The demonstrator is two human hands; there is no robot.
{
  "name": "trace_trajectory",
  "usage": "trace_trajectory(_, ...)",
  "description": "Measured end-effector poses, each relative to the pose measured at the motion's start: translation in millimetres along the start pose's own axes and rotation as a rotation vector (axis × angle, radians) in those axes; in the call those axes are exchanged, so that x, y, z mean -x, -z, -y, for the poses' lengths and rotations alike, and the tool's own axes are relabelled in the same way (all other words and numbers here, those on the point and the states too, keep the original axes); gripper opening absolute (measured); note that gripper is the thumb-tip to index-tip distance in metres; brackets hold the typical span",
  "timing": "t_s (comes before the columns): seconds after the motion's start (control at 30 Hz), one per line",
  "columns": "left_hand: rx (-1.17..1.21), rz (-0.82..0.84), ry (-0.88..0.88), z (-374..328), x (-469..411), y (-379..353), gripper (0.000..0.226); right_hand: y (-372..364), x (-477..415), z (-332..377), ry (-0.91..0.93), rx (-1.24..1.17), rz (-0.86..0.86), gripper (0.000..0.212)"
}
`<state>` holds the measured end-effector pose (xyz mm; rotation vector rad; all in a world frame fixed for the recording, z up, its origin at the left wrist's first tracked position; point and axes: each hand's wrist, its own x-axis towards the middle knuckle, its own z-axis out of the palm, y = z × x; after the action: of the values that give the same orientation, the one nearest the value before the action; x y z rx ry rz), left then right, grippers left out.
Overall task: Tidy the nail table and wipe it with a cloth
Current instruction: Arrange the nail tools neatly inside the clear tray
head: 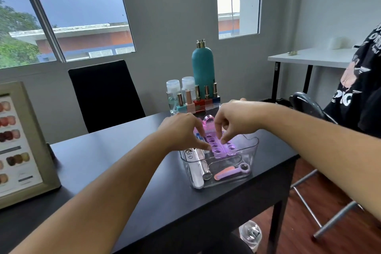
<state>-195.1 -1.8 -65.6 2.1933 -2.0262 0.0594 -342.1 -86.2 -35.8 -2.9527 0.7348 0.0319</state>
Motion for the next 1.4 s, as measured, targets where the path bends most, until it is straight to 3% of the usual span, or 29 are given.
trace_trajectory(0.17, 0.098, 0.185, -0.177, -16.4, 7.1, 8.9, 0.017, 12.7, 14.5, -2.1, -0.015, 0.043, 0.192, 0.02)
trace_trajectory(0.33, 0.044, 0.256, -0.208, -34.5, 4.9, -0.6, 0.015, 5.3, 16.4, 6.1, -0.054, 0.205, 0.198, 0.03)
trace_trajectory(0.6, 0.027, 0.27, -0.219, -35.4, 2.1, -0.3, 0.012, 4.0, 16.6, 7.2, -0.042, 0.218, 0.224, 0.034)
trace_trajectory(0.87, 0.004, 0.438, -0.176, -44.6, 5.0, 4.3, 0.039, -2.7, 12.1, 12.7, 0.016, 0.337, 0.23, 0.041)
trace_trajectory(0.97, -0.044, 0.421, -0.158, -45.0, 3.8, 3.5, 0.036, -1.5, 13.4, 12.5, 0.007, 0.3, 0.232, 0.042)
trace_trajectory(1.07, -0.129, 0.286, -0.163, -43.9, 0.4, 3.4, 0.019, -1.0, 14.9, 11.2, 0.007, 0.284, 0.215, 0.04)
trace_trajectory(1.17, -0.182, 0.218, -0.193, -42.0, -0.6, 3.2, 0.02, -1.3, 14.7, 10.5, 0.015, 0.27, 0.189, 0.038)
trace_trajectory(1.4, -0.012, 0.331, -0.207, -33.6, 1.5, 4.6, 0.019, 3.2, 14.3, 10.2, 0.005, 0.196, 0.208, 0.025)
